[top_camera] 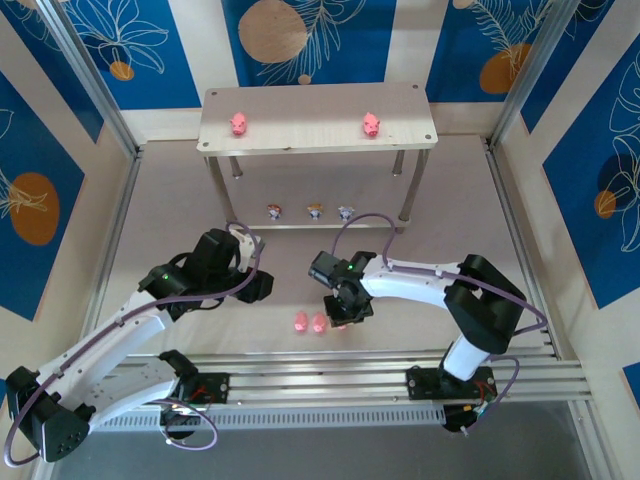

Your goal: Place and organize the plastic toys onto the shelf

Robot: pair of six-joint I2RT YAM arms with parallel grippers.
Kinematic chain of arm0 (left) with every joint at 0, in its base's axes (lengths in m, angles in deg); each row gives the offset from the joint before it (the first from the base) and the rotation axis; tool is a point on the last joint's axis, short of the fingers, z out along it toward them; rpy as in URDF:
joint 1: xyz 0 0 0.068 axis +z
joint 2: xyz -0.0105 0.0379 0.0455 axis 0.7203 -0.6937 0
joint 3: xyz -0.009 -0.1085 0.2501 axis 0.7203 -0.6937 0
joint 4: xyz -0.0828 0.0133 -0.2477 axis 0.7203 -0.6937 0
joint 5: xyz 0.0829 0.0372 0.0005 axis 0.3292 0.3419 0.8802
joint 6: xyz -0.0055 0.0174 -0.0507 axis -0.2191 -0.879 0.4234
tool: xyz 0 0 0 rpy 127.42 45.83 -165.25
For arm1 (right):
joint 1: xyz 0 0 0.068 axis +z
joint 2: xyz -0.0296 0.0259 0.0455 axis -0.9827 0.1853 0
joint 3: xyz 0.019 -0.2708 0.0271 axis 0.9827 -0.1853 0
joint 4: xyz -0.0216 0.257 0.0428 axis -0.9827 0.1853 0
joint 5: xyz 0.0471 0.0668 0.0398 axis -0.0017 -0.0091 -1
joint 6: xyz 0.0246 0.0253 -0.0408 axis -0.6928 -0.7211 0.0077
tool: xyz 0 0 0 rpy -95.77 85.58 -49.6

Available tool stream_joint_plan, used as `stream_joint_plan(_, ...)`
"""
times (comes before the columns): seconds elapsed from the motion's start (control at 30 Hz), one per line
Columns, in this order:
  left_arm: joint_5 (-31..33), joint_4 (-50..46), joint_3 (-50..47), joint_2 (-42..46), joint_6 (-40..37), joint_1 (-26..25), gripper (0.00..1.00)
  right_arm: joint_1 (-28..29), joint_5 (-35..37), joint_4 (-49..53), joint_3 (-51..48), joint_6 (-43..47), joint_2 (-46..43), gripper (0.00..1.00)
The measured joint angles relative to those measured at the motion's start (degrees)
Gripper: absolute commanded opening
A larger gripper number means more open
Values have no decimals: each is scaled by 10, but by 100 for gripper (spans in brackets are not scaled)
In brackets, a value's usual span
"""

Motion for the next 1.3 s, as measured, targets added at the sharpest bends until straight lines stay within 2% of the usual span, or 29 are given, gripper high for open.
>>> stream_joint_plan(0.23,2,-1,2,3,-2,2,44,0,19,41,27,10,-22,7)
stream_joint_plan(0.43,1,-15,55,-10,-2,7,45,-15,78,152,145,33,-117,8)
stream_joint_plan(0.57,-2,-31,123,-31,-9,13,45,-59,132,221,270,69,-187,10)
stream_joint_plan(0.7,-5,-42,197,-63,-26,21,45,-146,173,255,409,134,-225,10)
stream_joint_plan(0.8,-13,-45,236,-86,-37,30,45,-207,183,261,501,186,-216,11)
stream_joint_plan(1.0,-38,-50,265,-113,-51,56,45,-276,176,247,628,268,-144,11)
stream_joint_plan(1.3,-68,-61,269,-117,-51,92,45,-372,122,238,704,318,-32,11)
